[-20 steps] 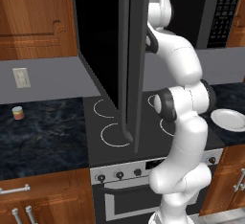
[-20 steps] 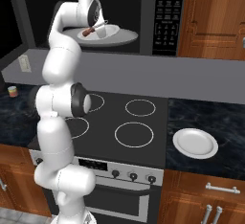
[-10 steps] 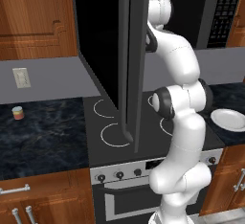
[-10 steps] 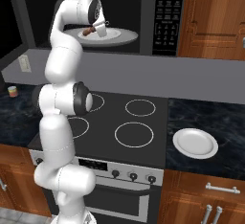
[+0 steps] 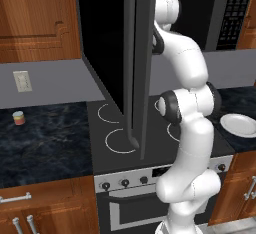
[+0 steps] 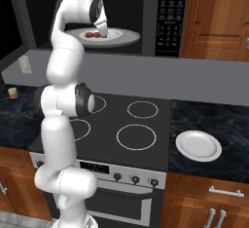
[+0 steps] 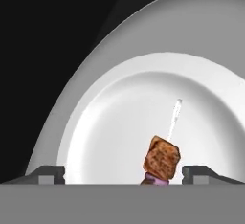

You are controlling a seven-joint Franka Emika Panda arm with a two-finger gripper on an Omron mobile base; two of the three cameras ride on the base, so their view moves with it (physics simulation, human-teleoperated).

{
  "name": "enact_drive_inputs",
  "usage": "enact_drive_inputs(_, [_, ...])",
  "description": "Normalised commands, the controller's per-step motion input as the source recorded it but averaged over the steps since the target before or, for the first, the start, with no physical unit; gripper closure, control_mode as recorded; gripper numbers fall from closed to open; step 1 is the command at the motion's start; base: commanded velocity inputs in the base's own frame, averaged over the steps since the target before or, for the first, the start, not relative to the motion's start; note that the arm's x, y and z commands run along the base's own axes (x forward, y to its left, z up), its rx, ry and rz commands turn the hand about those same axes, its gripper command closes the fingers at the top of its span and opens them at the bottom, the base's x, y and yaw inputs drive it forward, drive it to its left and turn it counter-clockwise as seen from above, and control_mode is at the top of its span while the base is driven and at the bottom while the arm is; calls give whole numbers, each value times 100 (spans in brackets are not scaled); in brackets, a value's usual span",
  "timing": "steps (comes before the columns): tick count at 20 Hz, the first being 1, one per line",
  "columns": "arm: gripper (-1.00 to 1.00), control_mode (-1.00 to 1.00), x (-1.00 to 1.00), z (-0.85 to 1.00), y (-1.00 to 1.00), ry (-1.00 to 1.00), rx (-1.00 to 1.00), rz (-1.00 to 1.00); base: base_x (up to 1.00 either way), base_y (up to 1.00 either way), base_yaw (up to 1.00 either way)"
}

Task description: Pick the kebab skewer from the counter and place it in the microwave. Then turn on the microwave.

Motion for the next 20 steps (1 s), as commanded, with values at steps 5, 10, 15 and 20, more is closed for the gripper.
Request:
enact_drive_inputs(5, [-100,-100,-34,17,0,-2,0,0,0,0,0])
enact_drive_inputs(10, [-100,-100,-55,4,-3,-7,0,0,0,0,0])
enact_drive_inputs(15, [-100,-100,-58,0,-8,-11,0,0,0,0,0])
enact_drive_inputs(20, [-100,-100,-73,0,-9,-16,0,0,0,0,0])
